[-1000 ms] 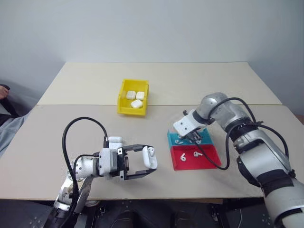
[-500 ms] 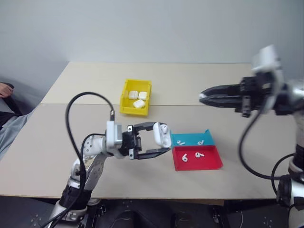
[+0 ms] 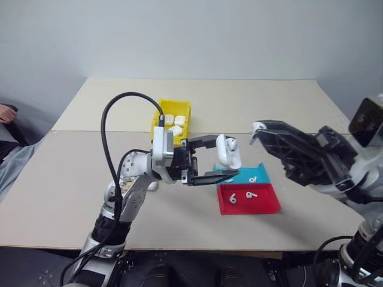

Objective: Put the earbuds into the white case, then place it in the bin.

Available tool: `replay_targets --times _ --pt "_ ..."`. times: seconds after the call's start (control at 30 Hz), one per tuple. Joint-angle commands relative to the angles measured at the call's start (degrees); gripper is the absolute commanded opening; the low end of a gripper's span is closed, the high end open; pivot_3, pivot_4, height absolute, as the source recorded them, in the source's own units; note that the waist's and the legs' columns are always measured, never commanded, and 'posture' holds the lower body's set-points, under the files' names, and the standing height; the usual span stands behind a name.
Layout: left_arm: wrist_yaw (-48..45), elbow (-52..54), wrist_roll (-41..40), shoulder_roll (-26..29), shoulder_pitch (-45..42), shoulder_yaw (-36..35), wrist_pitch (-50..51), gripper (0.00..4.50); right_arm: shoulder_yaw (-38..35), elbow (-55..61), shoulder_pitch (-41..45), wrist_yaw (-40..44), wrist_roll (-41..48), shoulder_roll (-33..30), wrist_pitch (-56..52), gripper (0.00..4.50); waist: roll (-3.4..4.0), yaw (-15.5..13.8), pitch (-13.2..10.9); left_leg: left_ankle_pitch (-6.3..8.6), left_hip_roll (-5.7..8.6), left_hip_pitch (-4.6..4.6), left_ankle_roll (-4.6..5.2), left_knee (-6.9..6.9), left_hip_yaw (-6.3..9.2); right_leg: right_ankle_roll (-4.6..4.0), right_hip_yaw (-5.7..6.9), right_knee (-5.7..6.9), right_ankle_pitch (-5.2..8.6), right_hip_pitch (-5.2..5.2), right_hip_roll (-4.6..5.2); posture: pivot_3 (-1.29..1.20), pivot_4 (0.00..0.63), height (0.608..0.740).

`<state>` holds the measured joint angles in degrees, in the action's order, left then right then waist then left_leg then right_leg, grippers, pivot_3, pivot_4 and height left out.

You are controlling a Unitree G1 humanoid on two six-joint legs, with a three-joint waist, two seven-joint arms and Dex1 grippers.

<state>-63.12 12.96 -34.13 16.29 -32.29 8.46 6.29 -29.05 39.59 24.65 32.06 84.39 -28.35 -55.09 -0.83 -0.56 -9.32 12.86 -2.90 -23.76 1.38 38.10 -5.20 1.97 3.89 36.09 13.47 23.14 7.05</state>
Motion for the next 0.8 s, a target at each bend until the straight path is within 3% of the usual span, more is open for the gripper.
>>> replay_targets --times 0.03,0.37,0.8 --pt "0.5 2.3 -1.2 -0.2 -0.4 -0.8 0.2 2.80 2.4 1.7 -1.3 -0.8 1.1 -1.8 4.4 0.85 0.00 0.0 0.0 0.00 0.00 0.00 0.00 0.00 0.01 0.00 0.00 -0.01 0.00 -0.01 0.00 0.00 0.150 0.740" --pt "0.5 3.3 -0.8 0.2 1.4 -1.4 -0.7 2.80 6.4 0.4 -5.1 1.9 -1.6 -7.2 9.4 0.85 0.00 -0.1 0.0 0.01 0.01 -0.01 0.02 0.00 0.08 0.01 0.01 -0.03 0.00 -0.01 0.00 0.00 0.150 0.740" --pt "0.9 3.2 -0.5 -0.4 1.4 -1.5 -1.4 2.80 10.0 -0.5 -6.8 2.8 -4.0 -8.7 12.3 0.85 -0.01 -0.1 0.0 0.01 0.01 -0.02 0.02 0.00 0.10 0.01 0.01 -0.04 0.01 -0.01 0.00 0.00 0.150 0.740"
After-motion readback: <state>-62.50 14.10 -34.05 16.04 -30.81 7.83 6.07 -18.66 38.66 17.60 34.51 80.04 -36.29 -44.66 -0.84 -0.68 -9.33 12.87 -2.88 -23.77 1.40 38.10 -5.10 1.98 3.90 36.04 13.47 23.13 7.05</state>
